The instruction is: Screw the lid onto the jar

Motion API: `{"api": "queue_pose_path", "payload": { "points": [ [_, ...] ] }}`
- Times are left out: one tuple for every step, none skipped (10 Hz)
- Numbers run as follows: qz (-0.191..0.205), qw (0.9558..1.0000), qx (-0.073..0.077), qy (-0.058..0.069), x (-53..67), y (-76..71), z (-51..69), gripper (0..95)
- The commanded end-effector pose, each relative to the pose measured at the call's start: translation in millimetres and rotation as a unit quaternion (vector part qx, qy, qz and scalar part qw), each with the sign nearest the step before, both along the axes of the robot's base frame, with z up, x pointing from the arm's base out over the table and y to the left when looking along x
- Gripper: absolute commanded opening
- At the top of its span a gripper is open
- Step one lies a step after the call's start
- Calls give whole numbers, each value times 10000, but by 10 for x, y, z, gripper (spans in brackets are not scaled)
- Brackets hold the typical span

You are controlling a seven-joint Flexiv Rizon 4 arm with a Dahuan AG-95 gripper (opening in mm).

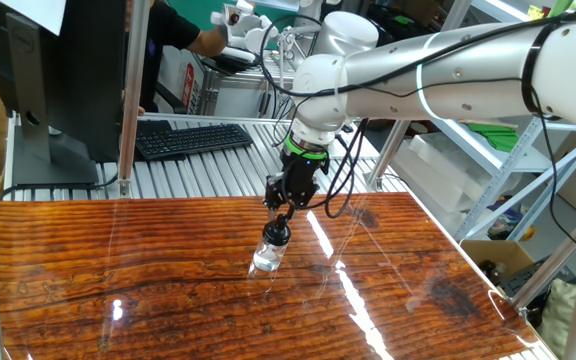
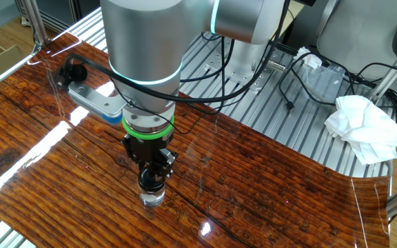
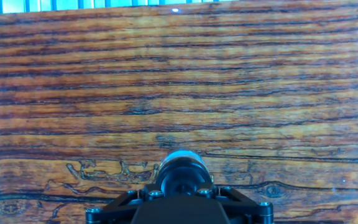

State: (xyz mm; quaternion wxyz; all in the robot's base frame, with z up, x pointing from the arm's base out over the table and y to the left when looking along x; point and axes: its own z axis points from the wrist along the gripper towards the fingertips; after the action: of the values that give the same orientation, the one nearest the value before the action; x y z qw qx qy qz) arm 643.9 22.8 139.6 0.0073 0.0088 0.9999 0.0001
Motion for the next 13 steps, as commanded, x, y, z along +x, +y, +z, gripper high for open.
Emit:
{"api": "queue_pose_path", "payload": {
  "points": [
    [96, 9999, -41, -37, -7, -2, -6, 190],
    [127, 9999, -45, -49, -8, -2, -7, 190],
    [155, 9999, -49, -53, -8, -2, -7, 0],
    [180, 9998, -66, -55, -10, 0, -8, 0],
    [193, 9998, -71, -59, -10, 0, -9, 0],
    [195, 9998, -72, -63, -10, 0, -9, 0],
    [178, 9998, -65, -69, -10, 0, -9, 0],
    [130, 9999, -68, -69, -11, 0, -9, 0],
    [97, 9999, -79, -70, -11, 1, -9, 0],
    [62, 9999, -74, -71, -11, 1, -9, 0],
    [-62, 9999, -61, -79, -7, 4, -14, 0],
    [-156, 9998, -25, -79, -4, 7, -18, 0],
    [-245, 9997, 20, -75, -2, 9, -20, 0]
  ]
}}
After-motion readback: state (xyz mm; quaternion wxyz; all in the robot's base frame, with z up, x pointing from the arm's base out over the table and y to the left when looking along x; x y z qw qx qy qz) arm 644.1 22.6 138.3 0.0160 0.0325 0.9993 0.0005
